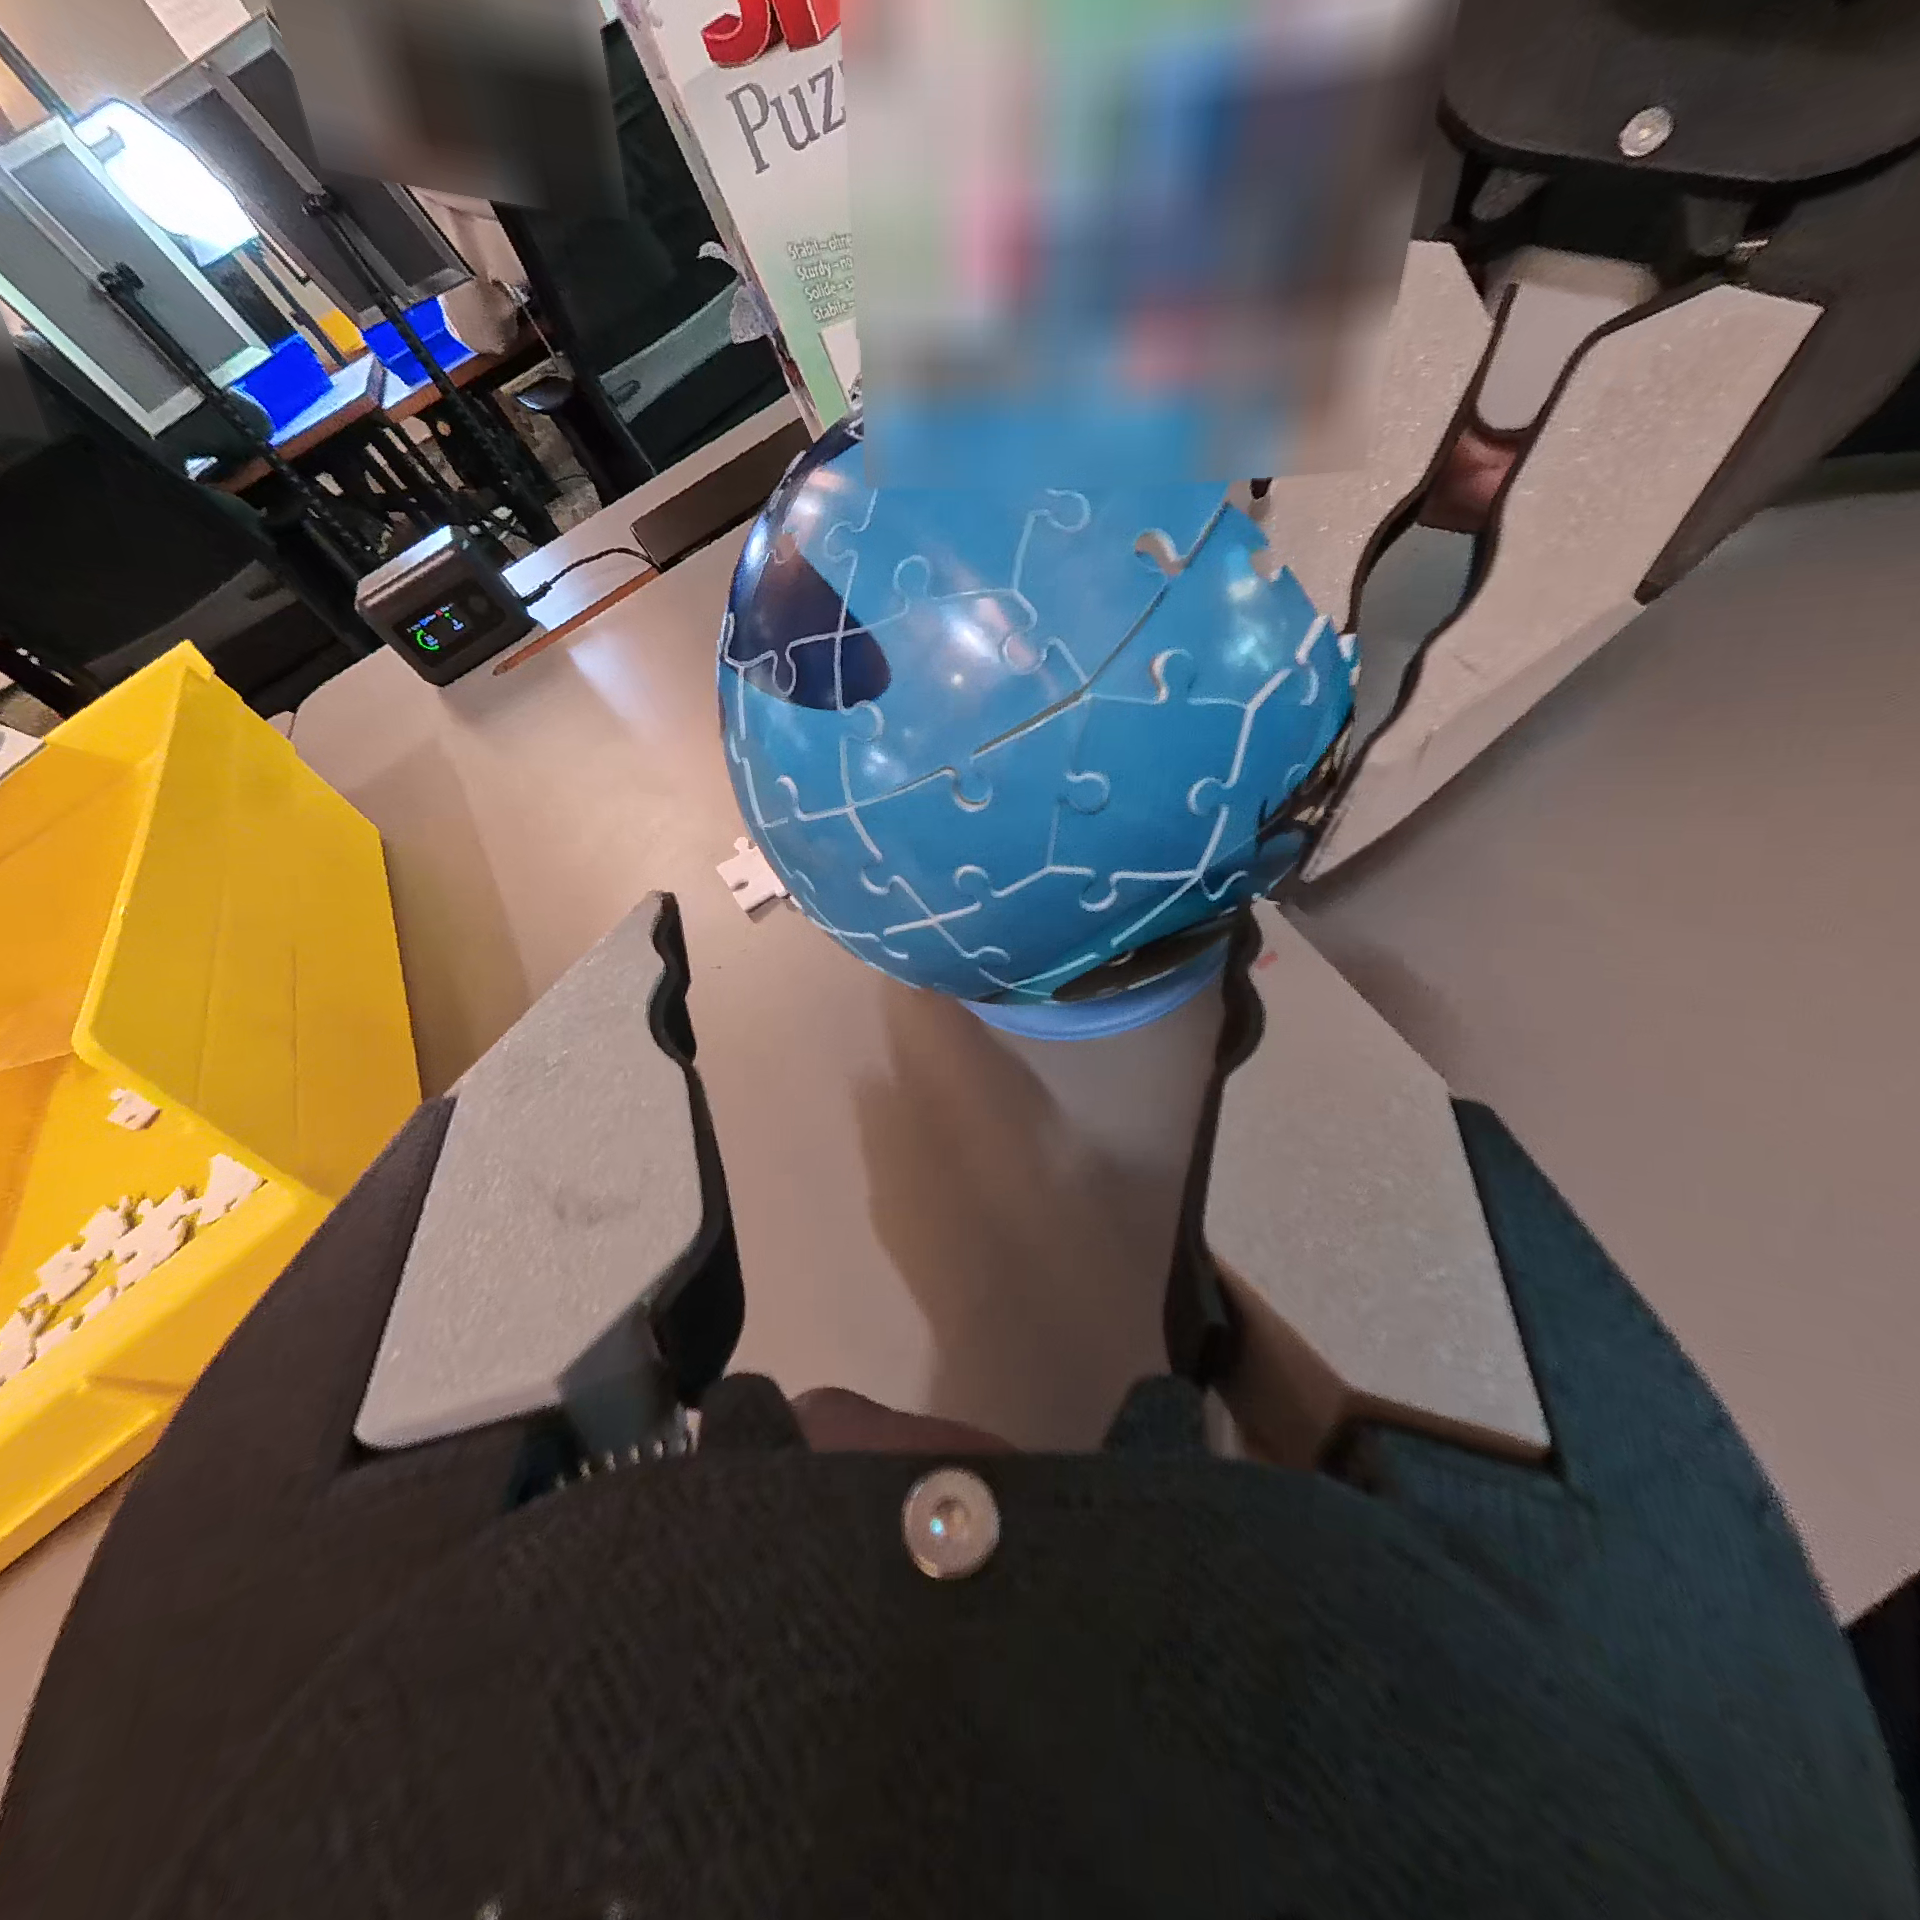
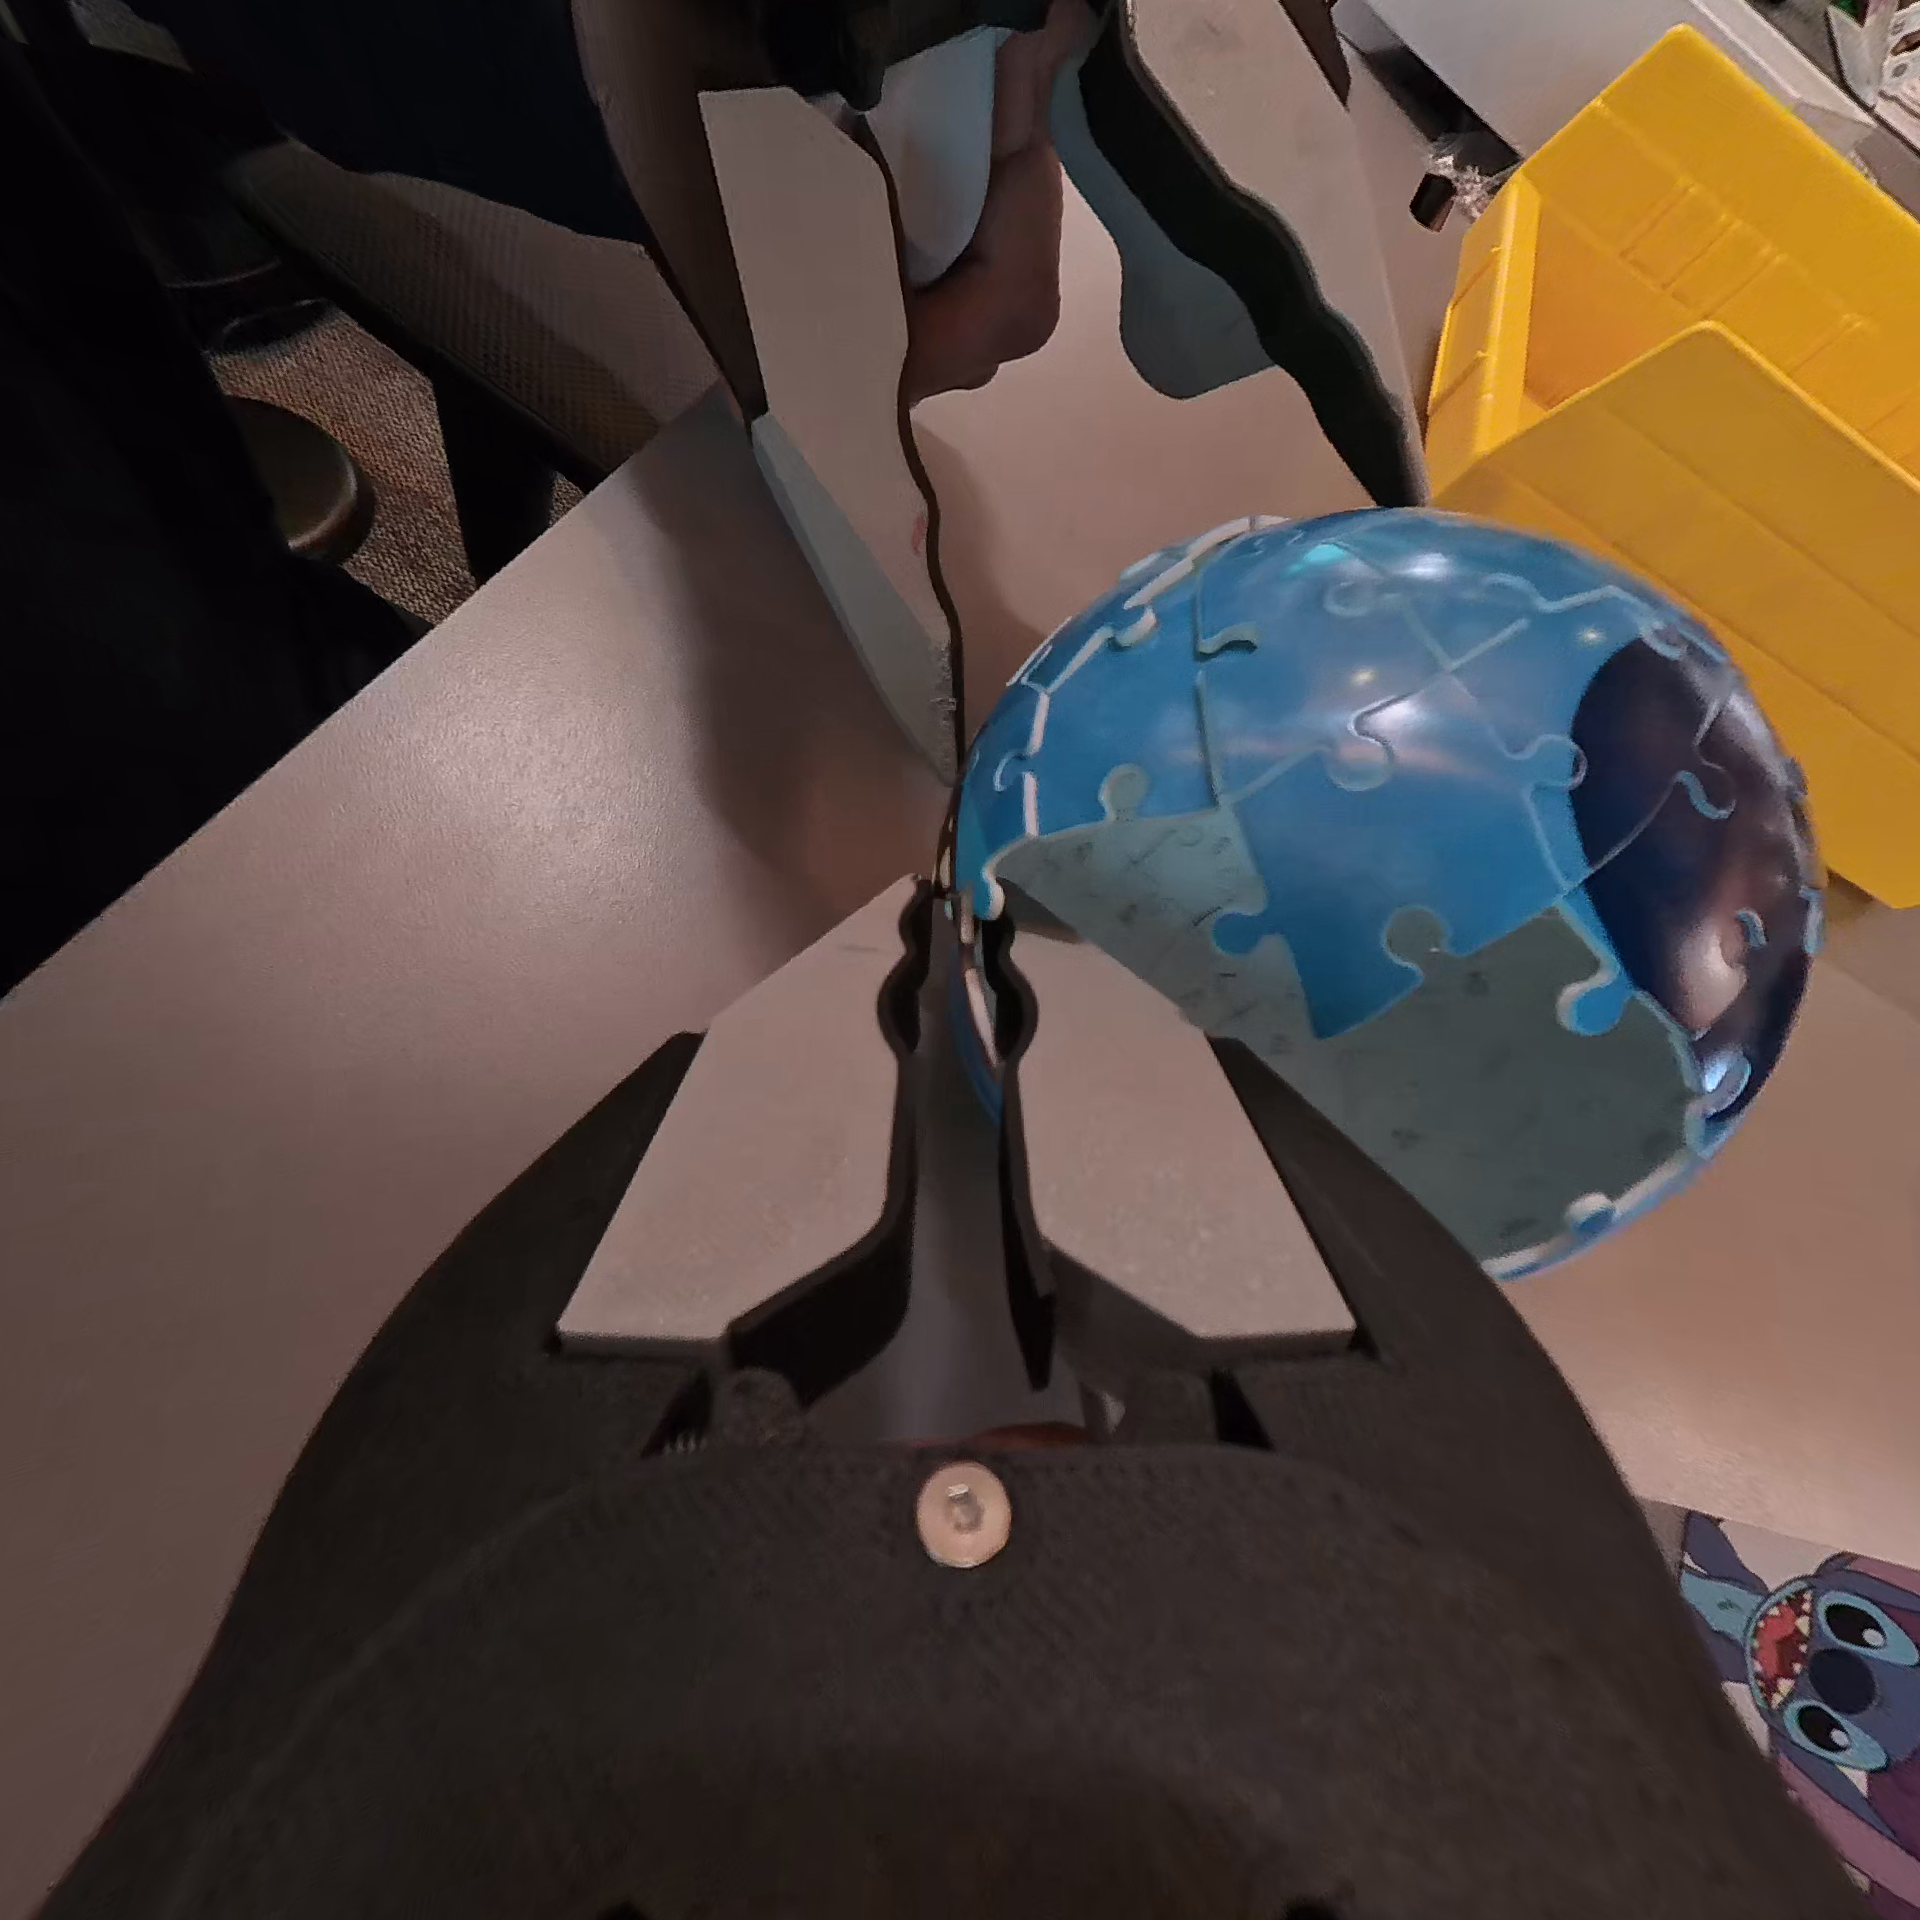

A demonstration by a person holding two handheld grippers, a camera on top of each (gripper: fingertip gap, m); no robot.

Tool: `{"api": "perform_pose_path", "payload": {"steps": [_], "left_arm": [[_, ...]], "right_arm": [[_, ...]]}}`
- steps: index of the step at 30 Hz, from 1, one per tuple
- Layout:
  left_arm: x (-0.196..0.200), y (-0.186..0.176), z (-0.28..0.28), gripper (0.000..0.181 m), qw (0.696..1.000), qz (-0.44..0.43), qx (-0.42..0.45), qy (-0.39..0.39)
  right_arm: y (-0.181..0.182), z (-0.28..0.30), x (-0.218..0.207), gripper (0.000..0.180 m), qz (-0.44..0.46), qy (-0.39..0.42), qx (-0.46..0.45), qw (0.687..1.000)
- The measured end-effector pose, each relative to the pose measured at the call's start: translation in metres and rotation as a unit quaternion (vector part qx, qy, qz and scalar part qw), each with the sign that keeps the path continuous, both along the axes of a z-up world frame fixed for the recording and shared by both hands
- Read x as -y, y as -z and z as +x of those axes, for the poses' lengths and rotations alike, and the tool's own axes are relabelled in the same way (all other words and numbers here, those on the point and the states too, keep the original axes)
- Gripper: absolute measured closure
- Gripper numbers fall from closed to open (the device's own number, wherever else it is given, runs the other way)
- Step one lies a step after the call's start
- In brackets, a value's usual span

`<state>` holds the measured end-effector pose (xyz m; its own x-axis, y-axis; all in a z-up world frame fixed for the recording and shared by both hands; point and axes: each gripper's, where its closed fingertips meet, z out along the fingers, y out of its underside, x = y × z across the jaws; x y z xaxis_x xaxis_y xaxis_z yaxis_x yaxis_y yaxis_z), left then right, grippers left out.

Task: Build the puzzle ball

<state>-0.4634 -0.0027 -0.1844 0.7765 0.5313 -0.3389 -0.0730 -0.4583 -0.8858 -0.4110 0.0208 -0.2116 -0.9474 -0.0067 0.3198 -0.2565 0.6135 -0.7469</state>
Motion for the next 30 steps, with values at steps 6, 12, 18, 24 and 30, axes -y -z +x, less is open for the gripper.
{"api": "perform_pose_path", "payload": {"steps": [6,12,18,24,30], "left_arm": [[0.000,0.000,0.000,0.082,1.000,-0.003,-0.003,-0.006],[-0.004,0.004,0.003,0.091,1.000,-0.003,-0.005,-0.001],[-0.010,0.001,0.004,0.093,1.000,0.007,-0.005,0.002],[-0.016,-0.001,0.005,0.095,1.000,0.012,-0.003,0.003],[-0.017,-0.003,0.002,0.094,1.000,0.019,-0.002,-0.008]], "right_arm": [[0.001,-0.001,0.000,0.176,0.001,0.002,0.004,1.000],[0.003,-0.001,0.000,0.178,0.012,-0.001,-0.009,1.000],[0.001,0.000,-0.002,0.179,0.007,-0.003,0.004,1.000],[-0.002,0.001,-0.005,0.180,0.006,0.003,0.013,1.000],[-0.005,-0.004,-0.006,0.179,-0.003,0.014,0.018,1.000]]}}
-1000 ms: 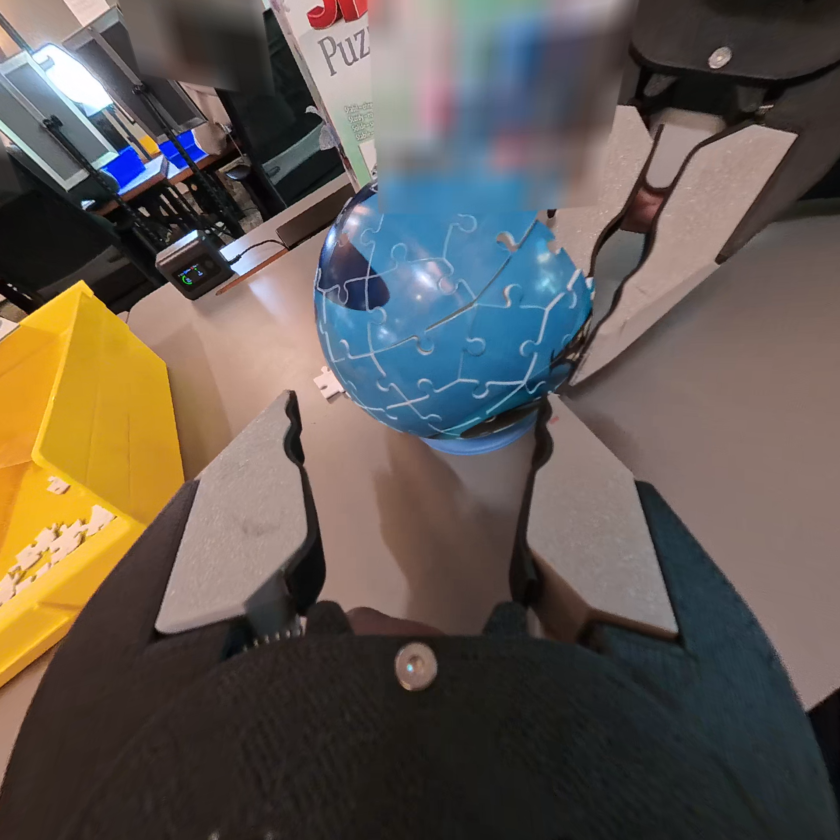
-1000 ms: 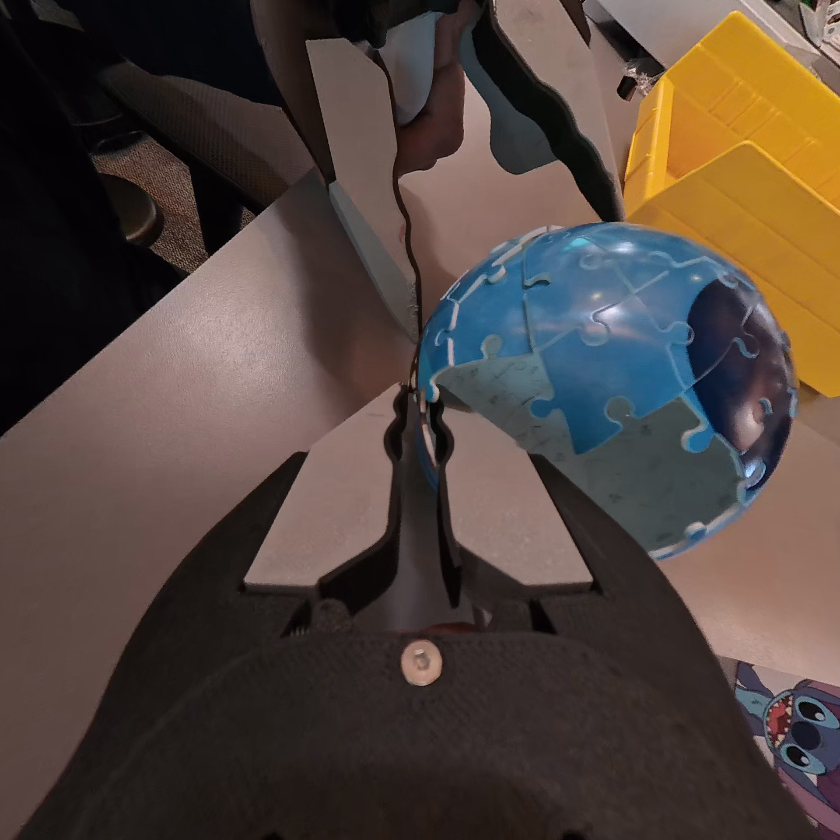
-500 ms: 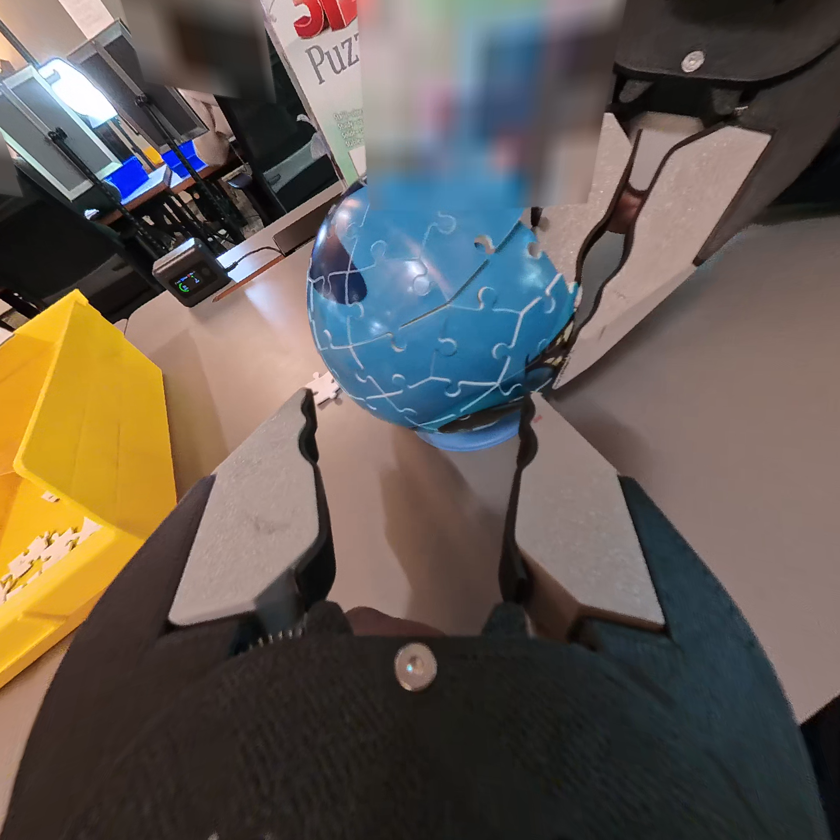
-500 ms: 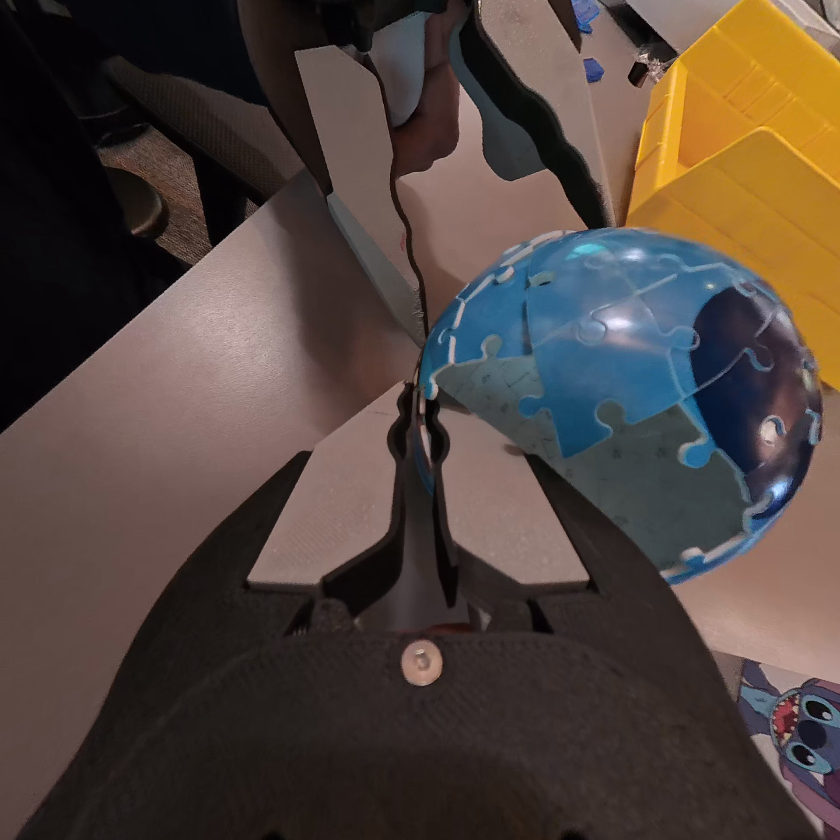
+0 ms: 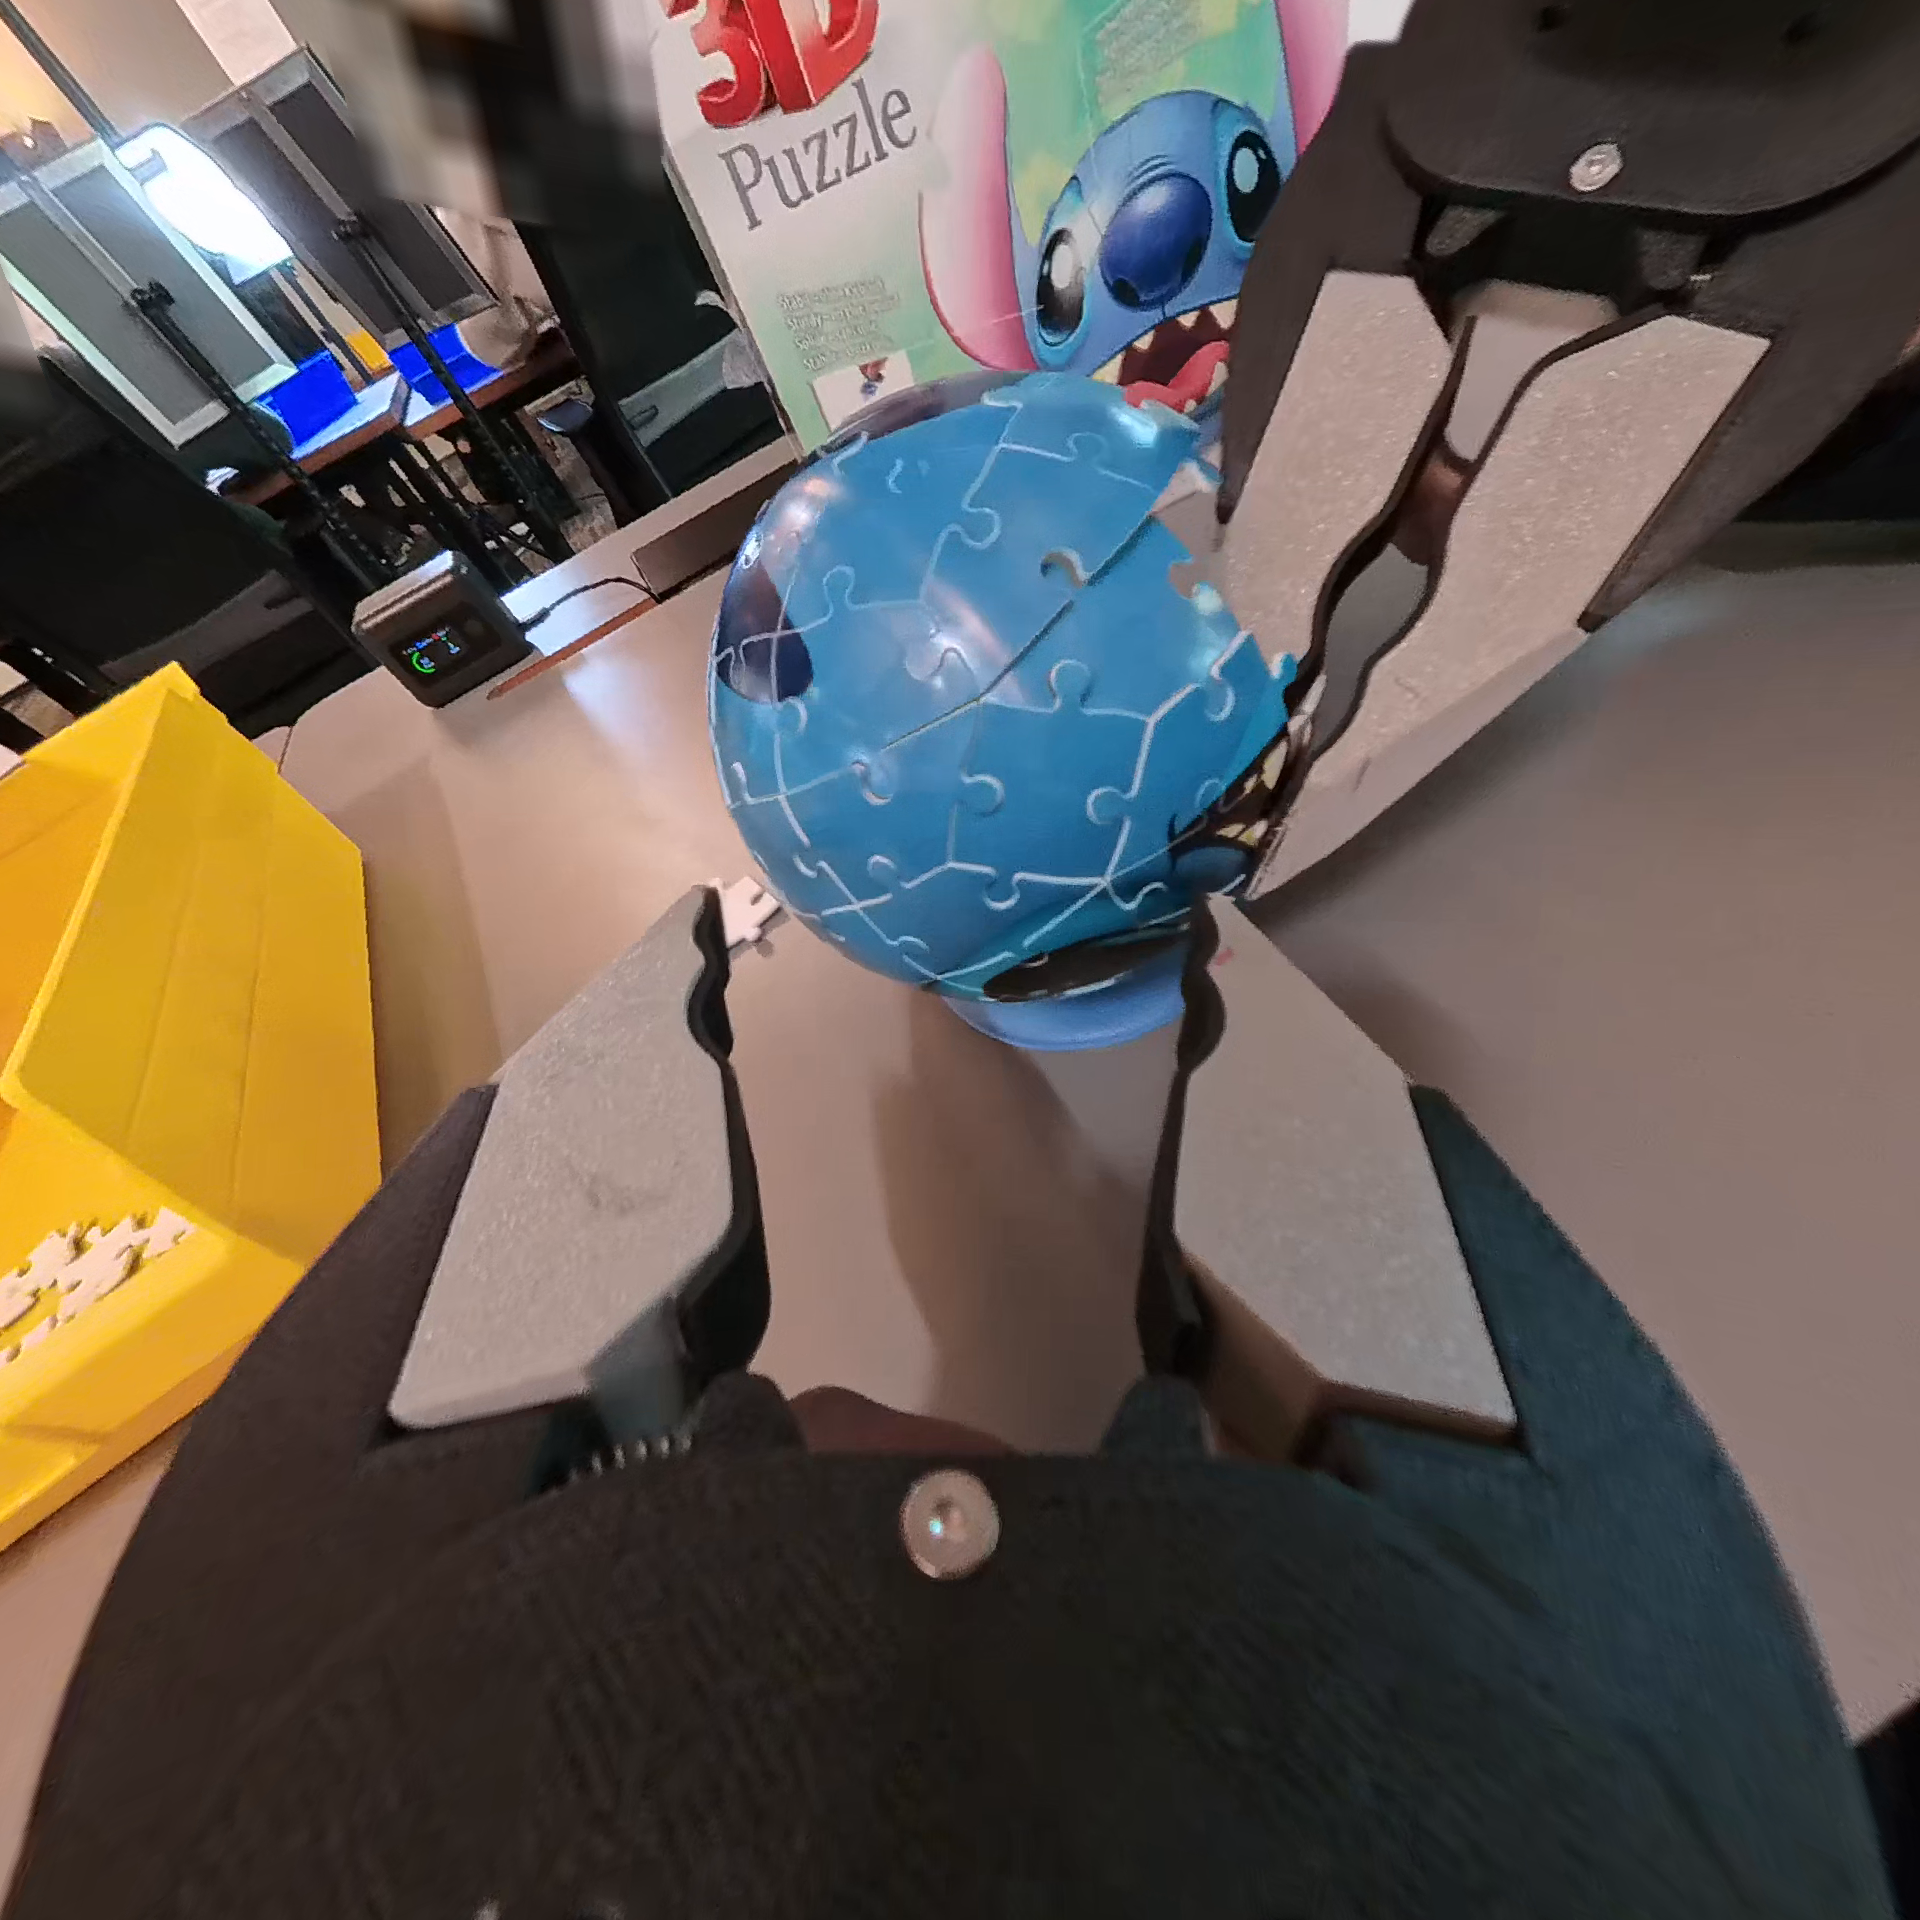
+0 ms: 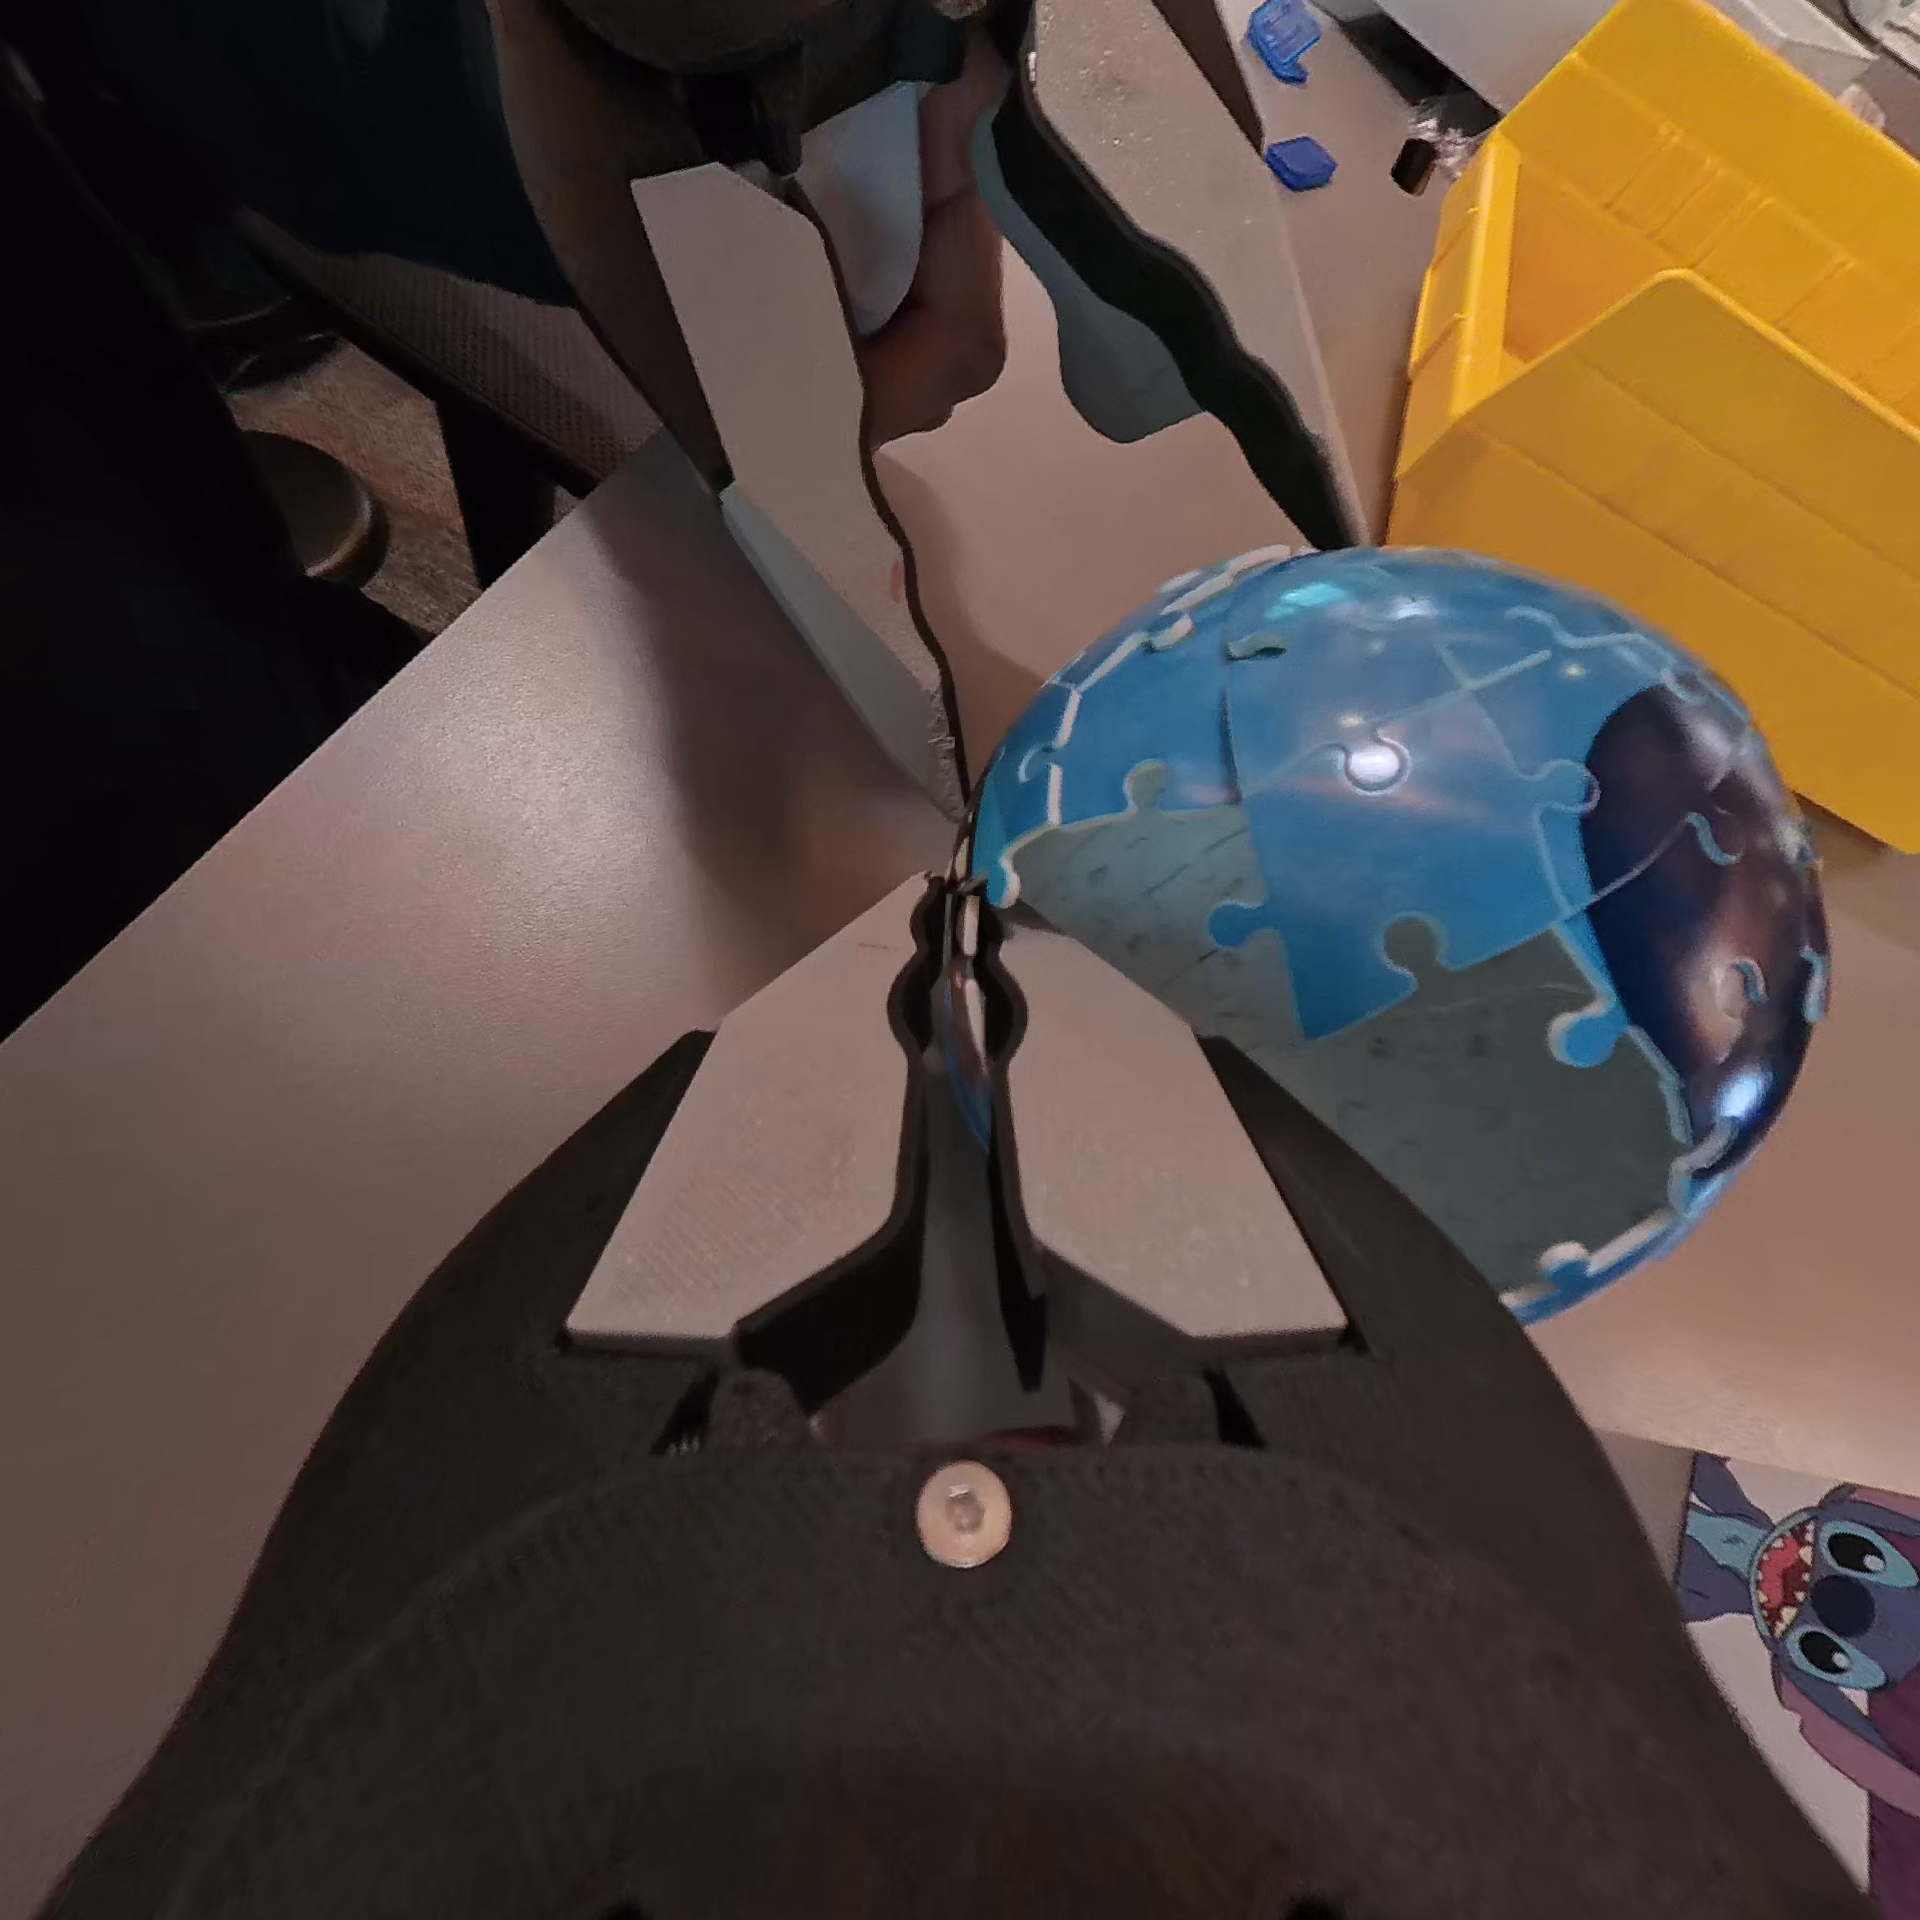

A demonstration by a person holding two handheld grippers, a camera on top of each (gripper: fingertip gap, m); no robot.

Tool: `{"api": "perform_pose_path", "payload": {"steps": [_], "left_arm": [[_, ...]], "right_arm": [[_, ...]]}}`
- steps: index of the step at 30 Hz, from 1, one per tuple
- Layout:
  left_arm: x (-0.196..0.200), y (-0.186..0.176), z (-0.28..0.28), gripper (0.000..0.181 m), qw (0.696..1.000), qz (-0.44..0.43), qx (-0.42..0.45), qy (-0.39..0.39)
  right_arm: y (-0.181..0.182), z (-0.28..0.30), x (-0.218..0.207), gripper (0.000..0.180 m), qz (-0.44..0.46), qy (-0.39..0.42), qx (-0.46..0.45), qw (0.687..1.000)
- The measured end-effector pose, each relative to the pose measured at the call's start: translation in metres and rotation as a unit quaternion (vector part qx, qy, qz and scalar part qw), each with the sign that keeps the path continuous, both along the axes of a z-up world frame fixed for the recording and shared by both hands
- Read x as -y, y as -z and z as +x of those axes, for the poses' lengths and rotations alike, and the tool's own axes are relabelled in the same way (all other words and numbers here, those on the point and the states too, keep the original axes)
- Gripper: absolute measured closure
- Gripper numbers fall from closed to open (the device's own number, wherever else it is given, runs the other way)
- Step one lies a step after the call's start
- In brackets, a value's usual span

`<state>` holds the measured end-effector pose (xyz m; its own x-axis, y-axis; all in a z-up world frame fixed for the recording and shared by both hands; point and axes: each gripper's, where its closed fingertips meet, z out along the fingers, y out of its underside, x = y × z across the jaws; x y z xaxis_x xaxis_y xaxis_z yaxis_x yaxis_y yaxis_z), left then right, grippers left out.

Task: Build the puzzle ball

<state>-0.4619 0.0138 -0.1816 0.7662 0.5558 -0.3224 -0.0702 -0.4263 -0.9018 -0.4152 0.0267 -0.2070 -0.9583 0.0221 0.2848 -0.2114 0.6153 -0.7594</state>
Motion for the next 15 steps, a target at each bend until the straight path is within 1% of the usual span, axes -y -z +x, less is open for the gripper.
{"api": "perform_pose_path", "payload": {"steps": [6,11,15], "left_arm": [[-0.004,-0.003,-0.003,0.091,1.000,0.011,-0.002,-0.004],[-0.007,-0.002,-0.003,0.091,1.000,0.015,0.000,-0.007],[-0.007,0.000,-0.004,0.090,1.000,0.017,0.003,-0.008]], "right_arm": [[-0.009,-0.002,-0.008,0.170,-0.013,0.011,-0.018,1.000],[-0.013,0.000,-0.013,0.171,-0.016,0.012,-0.009,1.000],[-0.008,0.000,-0.014,0.175,-0.009,0.014,-0.013,1.000]]}}
